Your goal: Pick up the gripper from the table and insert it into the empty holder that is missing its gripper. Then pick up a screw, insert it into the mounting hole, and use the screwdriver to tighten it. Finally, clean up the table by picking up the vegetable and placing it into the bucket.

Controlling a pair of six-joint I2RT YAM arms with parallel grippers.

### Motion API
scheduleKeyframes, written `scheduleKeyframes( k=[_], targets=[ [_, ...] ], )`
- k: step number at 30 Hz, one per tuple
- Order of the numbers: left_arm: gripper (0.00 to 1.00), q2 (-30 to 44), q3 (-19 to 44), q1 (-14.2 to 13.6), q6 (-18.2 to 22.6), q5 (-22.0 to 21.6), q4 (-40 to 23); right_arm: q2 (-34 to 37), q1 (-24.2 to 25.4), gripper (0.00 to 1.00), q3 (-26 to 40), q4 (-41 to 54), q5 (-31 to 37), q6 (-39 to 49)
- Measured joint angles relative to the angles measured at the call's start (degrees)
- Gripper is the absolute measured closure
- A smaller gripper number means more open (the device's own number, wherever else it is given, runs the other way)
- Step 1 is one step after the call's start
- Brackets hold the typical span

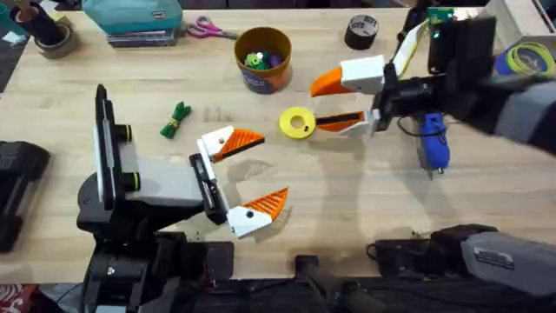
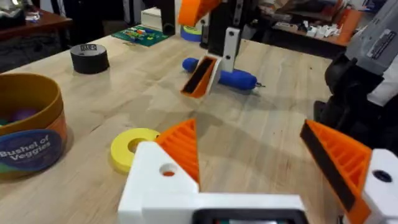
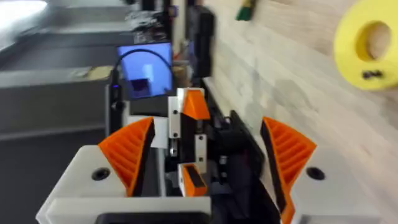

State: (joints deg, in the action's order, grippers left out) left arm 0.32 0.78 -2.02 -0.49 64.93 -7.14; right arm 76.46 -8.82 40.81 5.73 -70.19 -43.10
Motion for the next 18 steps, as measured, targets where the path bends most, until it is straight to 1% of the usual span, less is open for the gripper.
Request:
scheduleKeyframes(
  k=[2,4,6,9,12,16,17,18],
  targets=[
    [0.015,0.0,0.0,0.0,0.0,0.0,0.0,-0.86,0.22,0.004,5.1,15.57,4.17,8.59],
    [0.014,0.0,0.0,0.0,0.0,0.0,0.0,-1.0,0.2,0.005,10.82,29.37,10.09,16.72],
    [0.014,-0.02,0.0,0.0,0.0,0.0,0.0,-1.02,-0.04,0.004,16.41,38.6,16.31,23.68],
    [0.014,0.0,0.0,0.0,0.0,0.0,0.0,-1.19,-0.17,0.004,24.0,46.99,25.31,31.9],
    [0.014,0.0,0.0,0.0,0.0,0.0,0.0,-2.34,-0.17,0.004,28.65,51.82,33.14,37.19],
    [0.014,0.0,0.0,0.0,0.0,0.0,0.0,-6.04,-0.17,0.004,30.52,54.57,41.99,41.26],
    [0.014,0.0,0.0,0.0,0.0,0.0,0.0,-9.13,-0.17,0.004,30.63,57.14,47.39,43.69],
    [0.014,-0.02,0.0,0.0,0.0,0.0,0.0,-10.01,-0.17,0.004,30.63,58.1,48.81,44.33]
  ],
)
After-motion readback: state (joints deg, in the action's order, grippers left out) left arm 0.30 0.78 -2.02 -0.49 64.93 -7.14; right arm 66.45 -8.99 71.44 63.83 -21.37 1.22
